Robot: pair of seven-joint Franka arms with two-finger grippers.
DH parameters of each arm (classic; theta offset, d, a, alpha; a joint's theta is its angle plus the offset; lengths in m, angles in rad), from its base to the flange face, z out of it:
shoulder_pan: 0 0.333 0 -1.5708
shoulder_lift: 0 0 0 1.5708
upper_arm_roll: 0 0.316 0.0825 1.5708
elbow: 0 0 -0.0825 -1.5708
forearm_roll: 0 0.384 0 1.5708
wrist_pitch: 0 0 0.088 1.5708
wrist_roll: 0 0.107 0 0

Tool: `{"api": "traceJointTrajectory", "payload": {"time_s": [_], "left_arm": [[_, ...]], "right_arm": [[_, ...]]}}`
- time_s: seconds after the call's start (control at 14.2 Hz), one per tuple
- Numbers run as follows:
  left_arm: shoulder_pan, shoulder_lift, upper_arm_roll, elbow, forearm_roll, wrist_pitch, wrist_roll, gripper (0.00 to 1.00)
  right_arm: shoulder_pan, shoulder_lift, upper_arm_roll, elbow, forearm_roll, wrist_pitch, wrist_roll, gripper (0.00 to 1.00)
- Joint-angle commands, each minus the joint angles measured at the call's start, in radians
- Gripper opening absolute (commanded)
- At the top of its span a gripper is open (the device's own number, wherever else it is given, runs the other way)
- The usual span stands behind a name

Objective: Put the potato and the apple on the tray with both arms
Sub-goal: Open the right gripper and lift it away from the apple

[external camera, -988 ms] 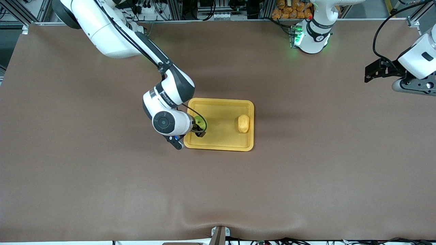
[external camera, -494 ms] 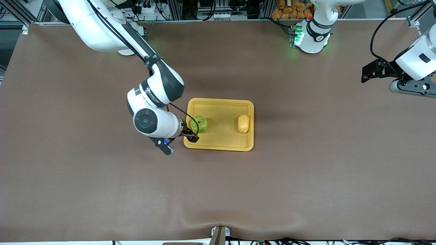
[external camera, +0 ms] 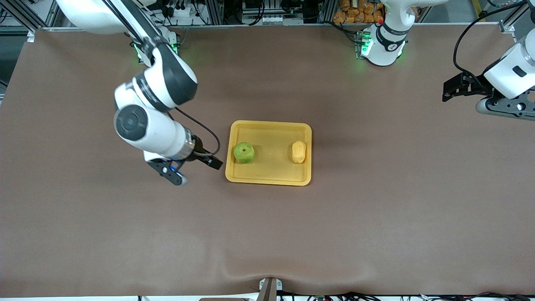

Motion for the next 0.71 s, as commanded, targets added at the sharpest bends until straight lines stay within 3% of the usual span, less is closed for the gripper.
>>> {"api": "traceJointTrajectory", "payload": {"time_s": [0.0, 0.35, 0.64], "left_arm": [[0.004, 0.002, 0.005, 0.014, -0.025, -0.007, 0.0, 1.0], [0.004, 0.002, 0.005, 0.011, -0.025, -0.004, 0.002, 1.0], [0.002, 0.003, 0.005, 0.011, -0.024, -0.002, 0.002, 1.0]], "right_arm": [[-0.058, -0.126, 0.008, -0.115, -0.004, 0.008, -0.016, 1.0], [-0.144, -0.218, 0.021, -0.138, 0.039, 0.008, -0.039, 1.0], [-0.24, -0.319, 0.016, -0.138, 0.026, -0.096, -0.364, 1.0]]}}
